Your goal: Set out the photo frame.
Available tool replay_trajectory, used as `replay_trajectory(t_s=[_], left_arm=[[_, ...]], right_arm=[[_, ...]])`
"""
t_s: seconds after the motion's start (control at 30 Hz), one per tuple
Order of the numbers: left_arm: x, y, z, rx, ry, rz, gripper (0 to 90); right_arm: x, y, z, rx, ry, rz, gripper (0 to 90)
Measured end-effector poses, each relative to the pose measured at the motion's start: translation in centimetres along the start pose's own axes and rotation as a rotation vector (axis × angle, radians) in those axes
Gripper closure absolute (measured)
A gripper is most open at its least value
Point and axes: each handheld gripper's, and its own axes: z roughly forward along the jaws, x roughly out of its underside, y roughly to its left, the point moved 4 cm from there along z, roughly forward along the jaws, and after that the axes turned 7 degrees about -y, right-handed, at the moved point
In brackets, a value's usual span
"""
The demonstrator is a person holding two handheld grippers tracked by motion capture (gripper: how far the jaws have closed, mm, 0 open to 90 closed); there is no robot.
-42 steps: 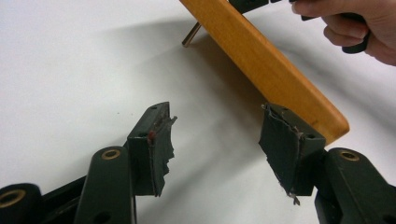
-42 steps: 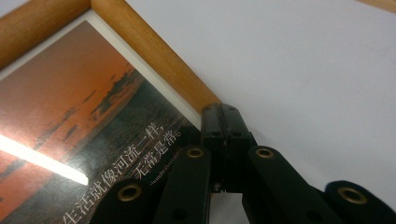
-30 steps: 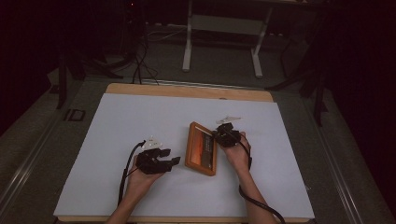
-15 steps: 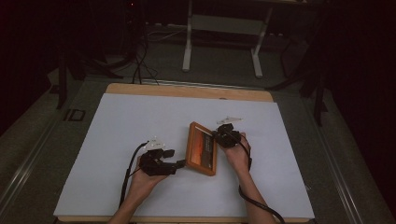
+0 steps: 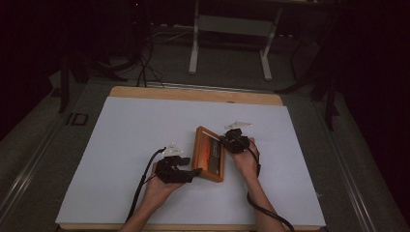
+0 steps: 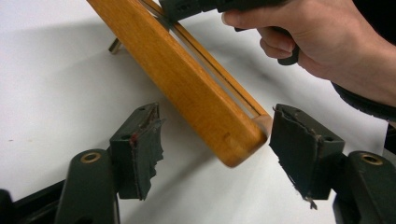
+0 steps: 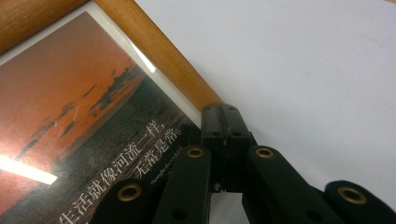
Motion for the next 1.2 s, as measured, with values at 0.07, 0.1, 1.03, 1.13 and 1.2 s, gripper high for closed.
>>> replay_trajectory(t_s=[0.07, 0.1, 1.03, 1.13, 1.2], left_arm=[[0.0, 0.0, 0.4, 0.012, 0.008, -0.018, 35.5], [0.0, -0.1, 0.6, 0.02, 0.007, -0.029, 36.7], [-2.4, -0.2, 2.2, -0.015, 0.043, -0.165, 56.7], [-2.9, -0.2, 2.3, -0.016, 0.04, -0.154, 59.8], [-3.3, -0.1, 2.2, -0.018, 0.034, -0.15, 62.2]], right_arm=[[0.0, 0.0, 0.0, 0.0, -0.001, 0.001, 89.9], [0.0, 0.0, 0.0, 0.001, -0.001, 0.001, 89.9], [0.4, -1.9, -1.1, 0.014, 0.013, 0.031, 88.7], [0.8, -2.7, -1.9, 0.005, -0.003, 0.078, 86.2], [1.0, -3.1, -2.5, 0.008, -0.009, 0.089, 85.0]])
